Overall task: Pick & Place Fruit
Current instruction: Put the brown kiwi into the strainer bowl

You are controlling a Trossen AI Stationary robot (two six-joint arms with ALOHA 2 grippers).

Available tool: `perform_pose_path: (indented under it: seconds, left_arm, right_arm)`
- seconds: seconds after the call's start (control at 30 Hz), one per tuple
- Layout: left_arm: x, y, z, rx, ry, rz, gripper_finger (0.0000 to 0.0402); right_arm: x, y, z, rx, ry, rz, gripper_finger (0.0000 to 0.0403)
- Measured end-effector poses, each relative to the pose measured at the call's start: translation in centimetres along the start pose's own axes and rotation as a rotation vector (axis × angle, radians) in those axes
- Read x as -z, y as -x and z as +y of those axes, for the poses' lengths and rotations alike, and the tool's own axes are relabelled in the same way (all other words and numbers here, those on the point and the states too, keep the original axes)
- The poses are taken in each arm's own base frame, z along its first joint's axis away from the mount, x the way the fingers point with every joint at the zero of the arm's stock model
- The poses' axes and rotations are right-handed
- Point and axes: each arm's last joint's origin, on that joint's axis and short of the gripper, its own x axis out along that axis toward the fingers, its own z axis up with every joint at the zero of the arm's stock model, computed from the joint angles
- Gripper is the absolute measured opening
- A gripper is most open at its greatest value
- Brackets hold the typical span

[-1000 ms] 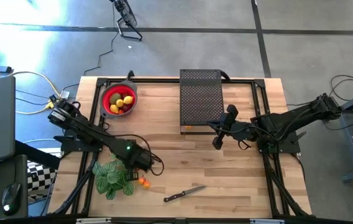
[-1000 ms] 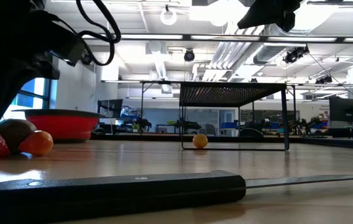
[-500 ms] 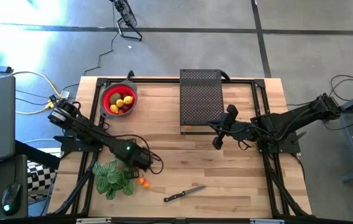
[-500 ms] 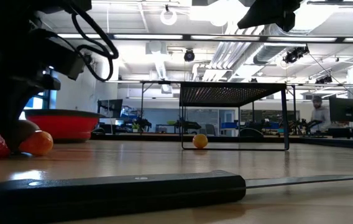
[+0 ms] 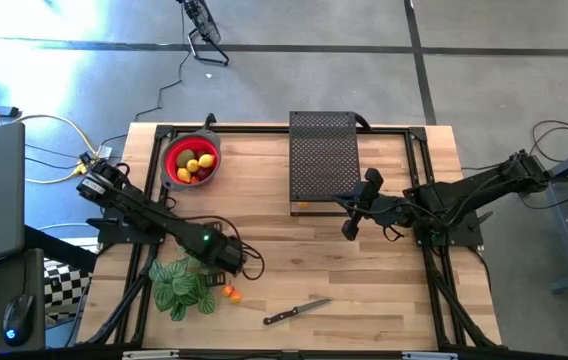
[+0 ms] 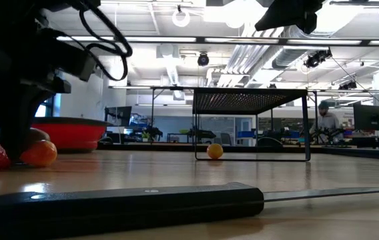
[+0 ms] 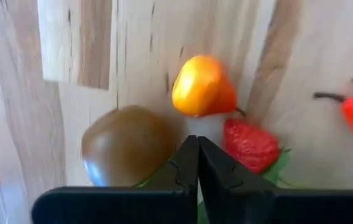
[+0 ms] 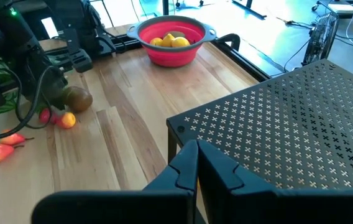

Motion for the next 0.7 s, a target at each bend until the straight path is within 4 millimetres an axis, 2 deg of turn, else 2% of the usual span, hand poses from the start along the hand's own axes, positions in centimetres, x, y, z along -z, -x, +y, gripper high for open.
perform_pose_path:
  seconds: [0.17, 0.33, 0.57, 0.7]
  left_arm:
    - [-1.6, 1.5, 0.0, 0.019, 0.008, -0.066, 0.0]
    - [-3.1, 3.4, 1.0, 0.016, 0.019, -0.073, 0.0]
    - [-3.0, 5.5, 2.7, -0.068, 0.085, 0.059, 0.0]
    - [-2.9, 5.7, 3.3, -0.117, 0.106, 0.082, 0.0]
  right_arm:
    - [0.0, 0.0, 0.0, 0.0, -0.001, -0.001, 0.0003]
    - [0.0, 0.0, 0.0, -0.001, -0.003, -0.003, 0.0003]
    - [0.0, 0.0, 0.0, -0.002, -0.001, -0.002, 0.0003]
    - [0.0, 0.0, 0.0, -0.002, 0.005, -0.002, 0.0003]
